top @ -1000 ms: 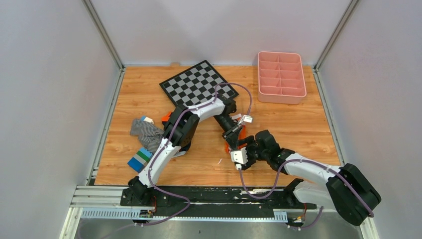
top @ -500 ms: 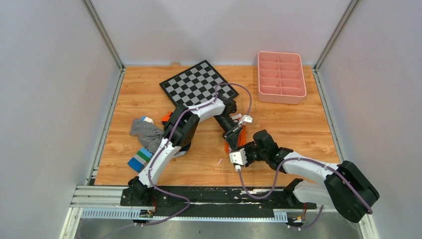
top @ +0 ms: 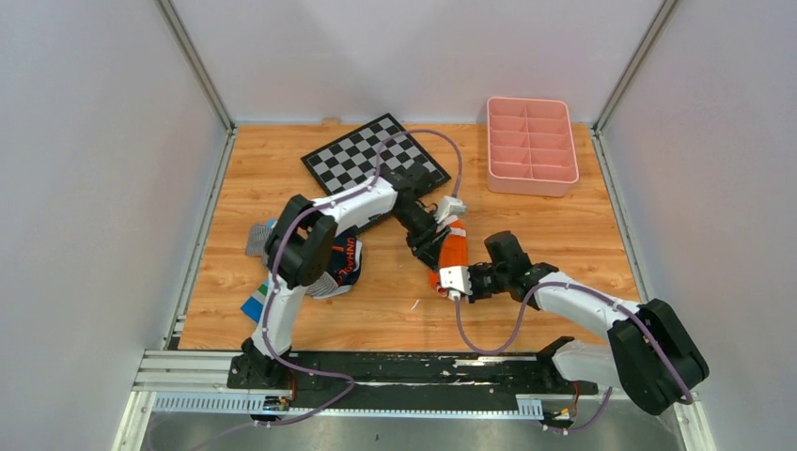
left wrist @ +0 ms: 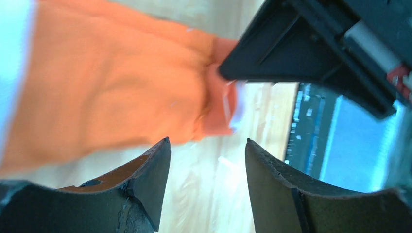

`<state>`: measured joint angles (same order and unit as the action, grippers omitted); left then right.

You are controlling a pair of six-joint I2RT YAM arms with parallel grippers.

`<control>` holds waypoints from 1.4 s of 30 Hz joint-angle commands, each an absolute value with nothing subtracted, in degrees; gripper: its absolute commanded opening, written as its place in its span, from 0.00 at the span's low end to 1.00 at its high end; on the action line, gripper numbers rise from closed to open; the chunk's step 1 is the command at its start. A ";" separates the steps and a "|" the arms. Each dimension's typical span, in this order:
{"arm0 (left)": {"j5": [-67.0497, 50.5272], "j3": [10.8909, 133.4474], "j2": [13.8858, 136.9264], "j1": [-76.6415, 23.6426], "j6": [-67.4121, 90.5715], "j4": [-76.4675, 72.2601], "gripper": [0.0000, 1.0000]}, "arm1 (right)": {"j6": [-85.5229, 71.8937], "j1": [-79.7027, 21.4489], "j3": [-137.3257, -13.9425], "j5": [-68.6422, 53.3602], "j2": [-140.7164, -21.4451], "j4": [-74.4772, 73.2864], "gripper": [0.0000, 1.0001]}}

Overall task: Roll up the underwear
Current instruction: Roll the underwear to the center of the board.

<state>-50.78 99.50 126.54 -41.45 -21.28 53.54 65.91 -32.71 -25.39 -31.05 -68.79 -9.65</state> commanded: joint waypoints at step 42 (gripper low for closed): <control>-13.54 66.27 100.43 -64.17 -58.82 16.39 0.60 | 44.93 -12.66 -78.04 -47.72 -127.77 -59.10 0.00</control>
<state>-15.49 64.55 98.43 -63.02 -52.49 23.14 42.44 -12.93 -77.25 -56.66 -124.77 -64.73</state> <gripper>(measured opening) 0.598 0.057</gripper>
